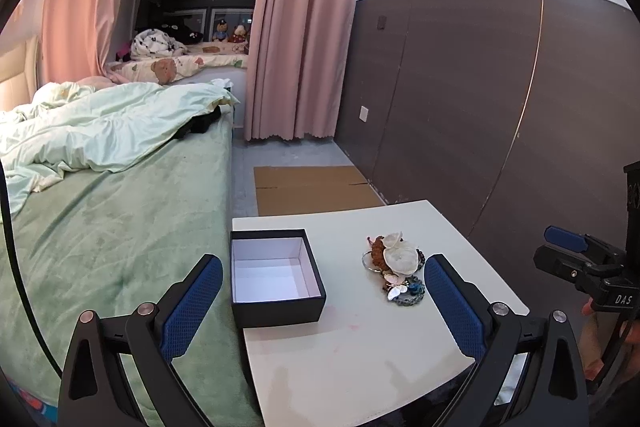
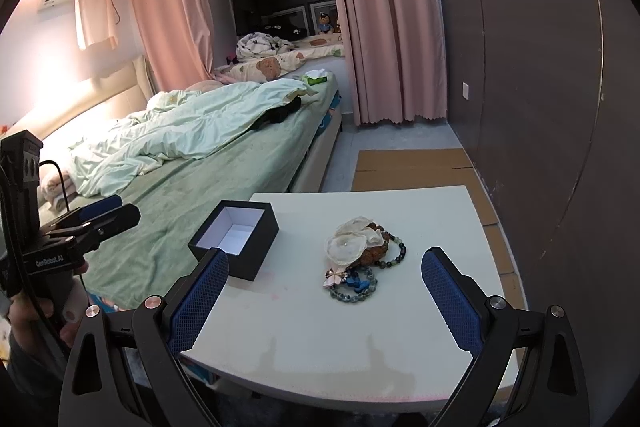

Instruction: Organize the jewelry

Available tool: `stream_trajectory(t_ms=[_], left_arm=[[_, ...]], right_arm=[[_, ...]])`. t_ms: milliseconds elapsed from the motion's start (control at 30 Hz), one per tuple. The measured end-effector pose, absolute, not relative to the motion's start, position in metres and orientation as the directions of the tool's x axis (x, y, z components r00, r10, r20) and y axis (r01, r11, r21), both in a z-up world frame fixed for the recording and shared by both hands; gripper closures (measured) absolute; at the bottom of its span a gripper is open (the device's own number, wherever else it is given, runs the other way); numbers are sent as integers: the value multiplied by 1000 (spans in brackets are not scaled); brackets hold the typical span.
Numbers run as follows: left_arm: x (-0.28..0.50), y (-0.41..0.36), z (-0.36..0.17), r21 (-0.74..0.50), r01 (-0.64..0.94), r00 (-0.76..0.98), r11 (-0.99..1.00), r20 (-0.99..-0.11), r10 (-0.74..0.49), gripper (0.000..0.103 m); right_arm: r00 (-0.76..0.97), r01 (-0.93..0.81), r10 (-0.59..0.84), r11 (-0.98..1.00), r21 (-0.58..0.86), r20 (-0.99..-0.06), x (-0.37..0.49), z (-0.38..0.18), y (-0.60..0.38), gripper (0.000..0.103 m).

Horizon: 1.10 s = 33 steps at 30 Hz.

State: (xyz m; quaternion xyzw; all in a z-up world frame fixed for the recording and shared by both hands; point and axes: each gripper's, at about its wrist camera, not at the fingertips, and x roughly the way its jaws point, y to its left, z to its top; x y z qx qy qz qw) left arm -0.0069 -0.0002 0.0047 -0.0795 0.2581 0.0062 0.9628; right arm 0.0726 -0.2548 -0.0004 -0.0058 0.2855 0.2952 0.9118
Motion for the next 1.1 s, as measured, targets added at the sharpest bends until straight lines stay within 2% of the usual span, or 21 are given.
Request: stream_trajectory(t_ms=[1100], left_arm=[[-6, -5, 6, -146, -39, 870, 989, -492, -38, 2]], right_arm=[[680, -521, 522, 838, 161, -514, 73, 6, -263, 5]])
